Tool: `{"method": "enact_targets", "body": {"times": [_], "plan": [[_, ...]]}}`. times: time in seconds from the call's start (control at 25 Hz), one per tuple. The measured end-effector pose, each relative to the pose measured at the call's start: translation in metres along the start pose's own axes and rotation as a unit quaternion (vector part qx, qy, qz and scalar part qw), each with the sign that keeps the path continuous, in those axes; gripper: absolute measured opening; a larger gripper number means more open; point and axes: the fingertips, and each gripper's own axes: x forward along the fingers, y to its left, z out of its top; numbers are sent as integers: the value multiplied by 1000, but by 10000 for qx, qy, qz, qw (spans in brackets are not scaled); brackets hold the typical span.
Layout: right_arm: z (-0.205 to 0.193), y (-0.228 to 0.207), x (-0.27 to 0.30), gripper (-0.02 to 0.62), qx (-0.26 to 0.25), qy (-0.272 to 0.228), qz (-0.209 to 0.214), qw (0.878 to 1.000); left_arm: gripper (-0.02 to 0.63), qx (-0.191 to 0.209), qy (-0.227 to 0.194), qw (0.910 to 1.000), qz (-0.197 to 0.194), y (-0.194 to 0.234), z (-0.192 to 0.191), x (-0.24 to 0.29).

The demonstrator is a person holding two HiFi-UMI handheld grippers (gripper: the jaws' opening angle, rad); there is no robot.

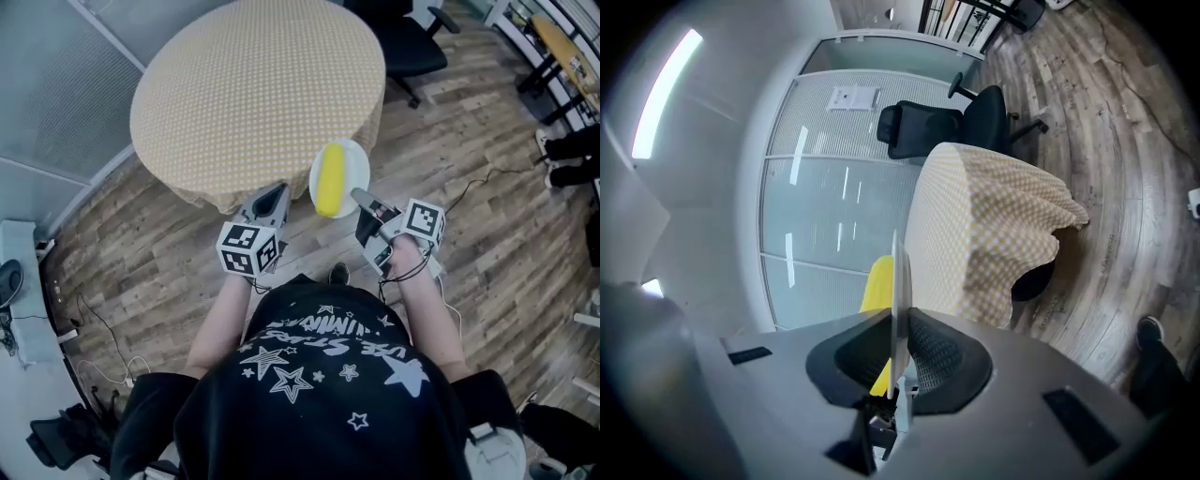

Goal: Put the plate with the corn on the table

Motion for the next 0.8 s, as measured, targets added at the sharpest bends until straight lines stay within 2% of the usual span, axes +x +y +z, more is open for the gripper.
{"method": "enact_targets", "body": {"times": [0.24, 0.56, 0.8], "plan": [[23, -7, -5, 43, 7, 134, -30, 9999, 8, -88, -19, 9997, 242, -5, 6, 20], [55, -8, 14, 43, 98, 90, -47, 9999, 8, -132, 139, 9994, 284, 9, 13, 44], [66, -18, 21, 43, 113, -33, -74, 9999, 8, -118, 222, 9996, 131, 19, 6, 65]]}}
